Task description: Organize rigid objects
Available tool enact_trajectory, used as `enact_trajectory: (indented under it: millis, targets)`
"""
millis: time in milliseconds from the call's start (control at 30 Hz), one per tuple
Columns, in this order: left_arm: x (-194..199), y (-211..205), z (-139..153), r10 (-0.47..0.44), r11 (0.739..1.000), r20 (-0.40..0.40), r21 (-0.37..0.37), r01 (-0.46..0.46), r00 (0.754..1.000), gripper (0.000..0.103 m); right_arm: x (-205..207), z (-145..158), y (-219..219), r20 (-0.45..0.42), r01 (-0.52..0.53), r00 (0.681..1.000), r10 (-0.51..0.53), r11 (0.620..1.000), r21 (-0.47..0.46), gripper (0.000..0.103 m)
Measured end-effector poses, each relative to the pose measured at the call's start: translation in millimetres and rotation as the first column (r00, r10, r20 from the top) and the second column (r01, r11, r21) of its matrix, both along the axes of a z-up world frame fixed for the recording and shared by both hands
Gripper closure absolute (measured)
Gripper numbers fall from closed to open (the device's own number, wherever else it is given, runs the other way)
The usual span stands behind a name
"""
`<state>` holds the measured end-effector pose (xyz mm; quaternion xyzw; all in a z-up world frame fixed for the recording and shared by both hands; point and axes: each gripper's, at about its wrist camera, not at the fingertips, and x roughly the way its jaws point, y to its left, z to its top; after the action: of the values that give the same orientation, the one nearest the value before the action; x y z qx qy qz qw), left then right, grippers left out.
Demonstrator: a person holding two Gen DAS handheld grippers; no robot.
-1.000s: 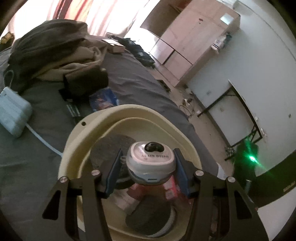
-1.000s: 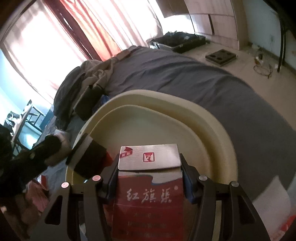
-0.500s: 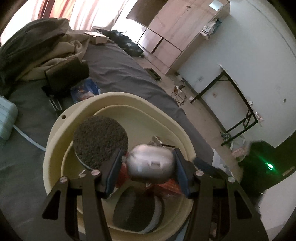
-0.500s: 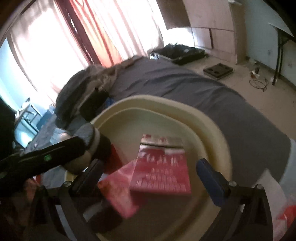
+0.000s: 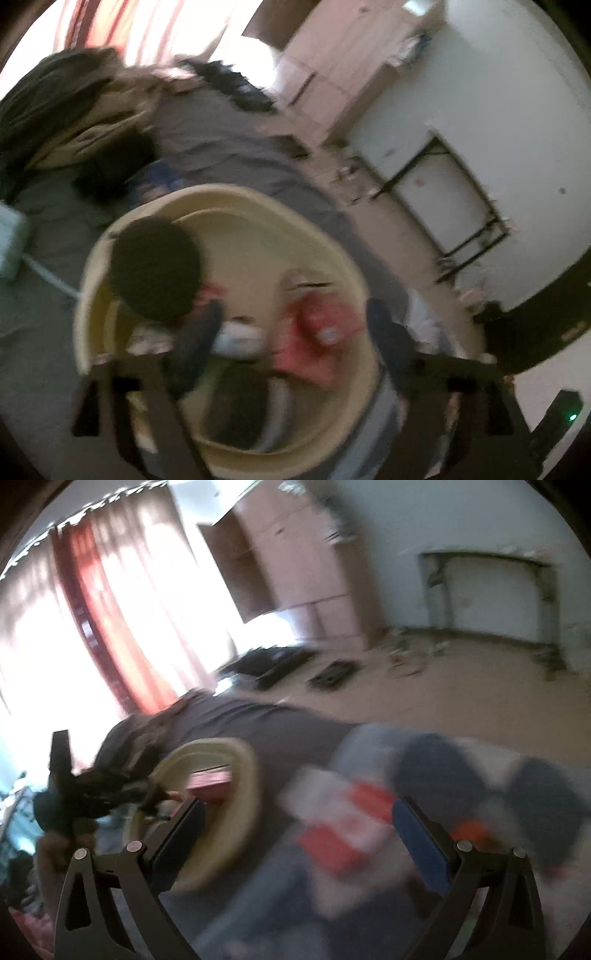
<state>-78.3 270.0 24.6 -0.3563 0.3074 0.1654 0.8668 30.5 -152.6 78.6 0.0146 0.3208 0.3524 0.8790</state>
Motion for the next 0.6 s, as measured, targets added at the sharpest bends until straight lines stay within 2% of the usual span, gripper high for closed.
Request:
enact_trajectory:
  millis: [67, 133, 167, 200, 267, 300, 333, 367, 433, 467, 533, 600]
  targets:
    - [13.2, -21.6, 9.8, -0.079, 0.997, 0.019, 0.026, 0.078, 0.997, 0.009, -10.2, 5.8, -41.6, 0.037, 0.112, 0.993, -0.112, 0.994, -0.004, 0.000]
    - [38.2, -62.7, 21.7, -0.233, 0.971, 0.032, 0.066, 0.231, 0.972, 0.007, -16.9, 7.5, -83.7, 0.048, 0.231, 0.972, -0.230, 0.973, -0.020, 0.000]
    - [46.2, -75.1, 24.4, -0.273, 0.960, 0.032, 0.079, 0.270, 0.962, 0.002, -19.1, 6.6, -100.0, 0.044, 0.283, 0.959, -0.281, 0.959, -0.030, 0.000]
    - [62.8, -101.9, 26.4, -0.343, 0.934, 0.011, 0.108, 0.340, 0.939, 0.000, -19.6, 4.4, -116.3, 0.039, 0.332, 0.943, -0.330, 0.943, -0.036, 0.000]
    - [84.2, -134.4, 23.0, -0.410, 0.900, -0.048, 0.144, 0.413, 0.911, 0.000, -18.7, -0.7, -130.5, 0.024, 0.373, 0.928, -0.373, 0.927, -0.031, 0.000]
    - [100.2, -157.7, 15.6, -0.457, 0.870, -0.092, 0.159, 0.466, 0.885, 0.000, -11.6, -9.7, -142.8, -0.026, 0.415, 0.909, -0.416, 0.909, -0.036, 0.000]
    - [107.3, -167.1, 11.4, -0.475, 0.857, -0.114, 0.162, 0.488, 0.872, 0.000, -11.6, -9.7, -142.8, -0.026, 0.415, 0.909, -0.416, 0.909, -0.036, 0.000]
    - [120.1, -184.6, 1.5, -0.509, 0.833, -0.151, 0.163, 0.529, 0.847, 0.000, -8.1, -14.0, -143.9, -0.048, 0.412, 0.909, -0.414, 0.910, -0.050, 0.000]
    - [131.4, -200.0, -11.7, -0.535, 0.807, -0.214, 0.156, 0.569, 0.817, 0.000, -0.9, -19.6, -141.1, -0.049, 0.384, 0.920, -0.390, 0.918, -0.099, 0.000]
    - [136.6, -208.0, -18.9, -0.541, 0.796, -0.259, 0.150, 0.587, 0.800, 0.000, 0.2, -23.2, -140.4, -0.049, 0.391, 0.915, -0.401, 0.909, -0.142, 0.000]
    - [142.9, -218.5, -28.8, -0.551, 0.775, -0.325, 0.142, 0.615, 0.769, 0.000, 6.6, -34.0, -141.0, -0.108, 0.391, 0.899, -0.425, 0.888, -0.243, 0.000]
    - [143.8, -220.7, -32.2, -0.547, 0.775, -0.335, 0.144, 0.615, 0.767, 0.000, 13.5, -44.6, -141.2, -0.168, 0.385, 0.884, -0.436, 0.884, -0.267, 0.000]
